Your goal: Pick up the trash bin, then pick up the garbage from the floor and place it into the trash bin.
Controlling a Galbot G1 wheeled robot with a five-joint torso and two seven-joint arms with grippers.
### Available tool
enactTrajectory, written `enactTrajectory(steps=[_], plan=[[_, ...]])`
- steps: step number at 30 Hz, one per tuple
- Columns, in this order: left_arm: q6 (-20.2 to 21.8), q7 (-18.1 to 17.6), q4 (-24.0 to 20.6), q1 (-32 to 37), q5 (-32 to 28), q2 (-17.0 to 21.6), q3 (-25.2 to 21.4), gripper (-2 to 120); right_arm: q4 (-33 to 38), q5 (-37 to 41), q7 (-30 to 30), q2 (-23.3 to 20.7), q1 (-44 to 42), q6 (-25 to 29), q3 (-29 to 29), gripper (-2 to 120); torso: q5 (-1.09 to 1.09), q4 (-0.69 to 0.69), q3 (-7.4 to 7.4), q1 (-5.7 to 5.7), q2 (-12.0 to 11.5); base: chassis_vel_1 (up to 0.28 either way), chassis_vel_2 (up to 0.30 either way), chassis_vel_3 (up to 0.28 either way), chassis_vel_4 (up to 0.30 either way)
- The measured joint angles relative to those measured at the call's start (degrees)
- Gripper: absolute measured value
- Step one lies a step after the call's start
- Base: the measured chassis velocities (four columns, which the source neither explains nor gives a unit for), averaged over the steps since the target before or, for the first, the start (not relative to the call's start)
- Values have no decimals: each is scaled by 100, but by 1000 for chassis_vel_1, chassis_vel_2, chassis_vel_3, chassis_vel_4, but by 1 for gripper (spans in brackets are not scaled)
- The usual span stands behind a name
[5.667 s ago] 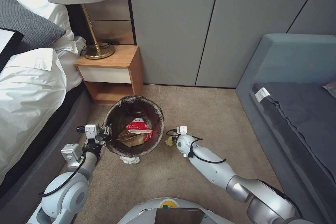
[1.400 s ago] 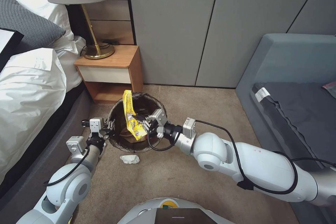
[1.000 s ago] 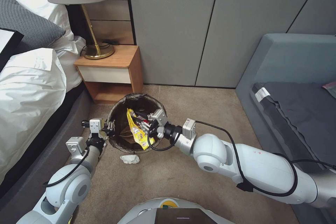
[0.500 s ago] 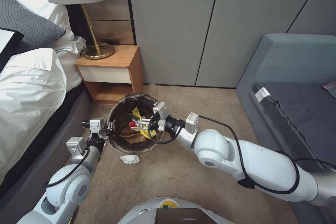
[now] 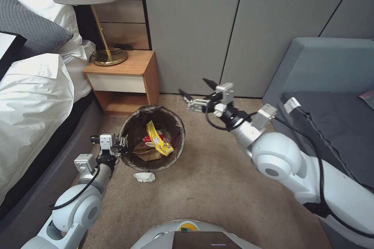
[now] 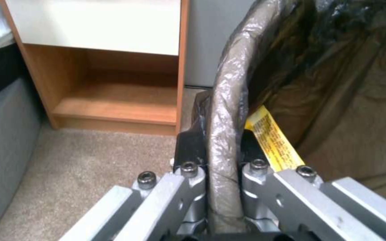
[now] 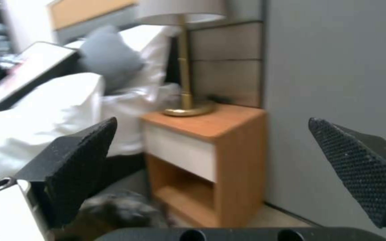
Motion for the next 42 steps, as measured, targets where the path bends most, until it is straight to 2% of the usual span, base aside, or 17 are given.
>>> enactTrajectory(steps=[2, 3, 5, 6, 7, 8, 10, 11, 13, 16, 25, 26, 31, 42], plan=[[-1, 2, -8, 20, 5, -2, -6, 4, 117, -124, 126, 130, -646, -168, 782, 100, -2, 1, 0, 0, 0, 0, 0, 0, 0], [-1, 2, -8, 20, 5, -2, -6, 4, 117, -124, 126, 130, -646, -168, 782, 100, -2, 1, 0, 0, 0, 0, 0, 0, 0], [-6, 4, -18, 42, 12, 4, -25, 4, 179, -272, 138, 241, -1090, -207, 1346, 100, 0, 1, 0, 0, 0, 0, 0, 0, 0], [-6, 4, -18, 42, 12, 4, -25, 4, 179, -272, 138, 241, -1090, -207, 1346, 100, 0, 1, 0, 0, 0, 0, 0, 0, 0], [-9, 4, -19, 50, 14, 4, -30, 4, 212, -338, 138, 291, -1274, -213, 1563, 100, -1, 1, 0, 0, 0, 0, 0, 0, 0], [-19, 7, -26, 79, 29, -3, -41, 4, 312, -549, 122, 446, -1806, -226, 2071, 100, -1, 0, 0, 0, 0, 0, 0, 0, 0], [-24, 9, -27, 87, 39, -8, -43, 4, 348, -668, 102, 516, -2033, -229, 2241, 100, -1, 3, 0, 0, 0, 0, 0, 0, 0], [-35, 18, -27, 99, 67, -13, -46, 4, 409, -936, 68, 668, -2501, -231, 2500, 100, -1, 0, 0, 0, 0, 0, 0, 0, 0], [-41, 23, -24, 104, 80, -15, -47, 4, 439, -1096, 52, 759, -2729, -230, 2610, 100, 0, -1, -1, 0, 0, 0, 0, 0, 0], [-53, 32, 0, 103, 94, -22, -47, 4, 490, -1750, -16, 1105, -3440, -183, 2927, 100, -2, 0, -1, 0, 0, 0, 0, 0, 0], [-108, 59, 22, 108, 109, -35, -31, 4, 301, -2878, -164, 1791, -4458, 232, 3007, 100, -2, 2, -1, 0, 0, 0, 0, 0, 0], [-124, 65, 22, 117, 123, -41, -26, 4, 252, -3064, -183, 1911, -4628, 320, 2954, 100, -2, -1, 0, 0, 0, 0, 0, 0, 0], [-159, 61, 26, 122, 179, -41, -18, 4, 141, -3440, -183, 2259, -4805, 449, 2800, 100, -3, 0, -1, 0, 0, 0, 0, 0, 0], [-187, -11, 19, 130, 138, -54, -23, 4, 69, -3622, -162, 2395, -4766, 466, 2657, 100, -3, 2, 0, 0, 0, 0, 0, 0, 0]])
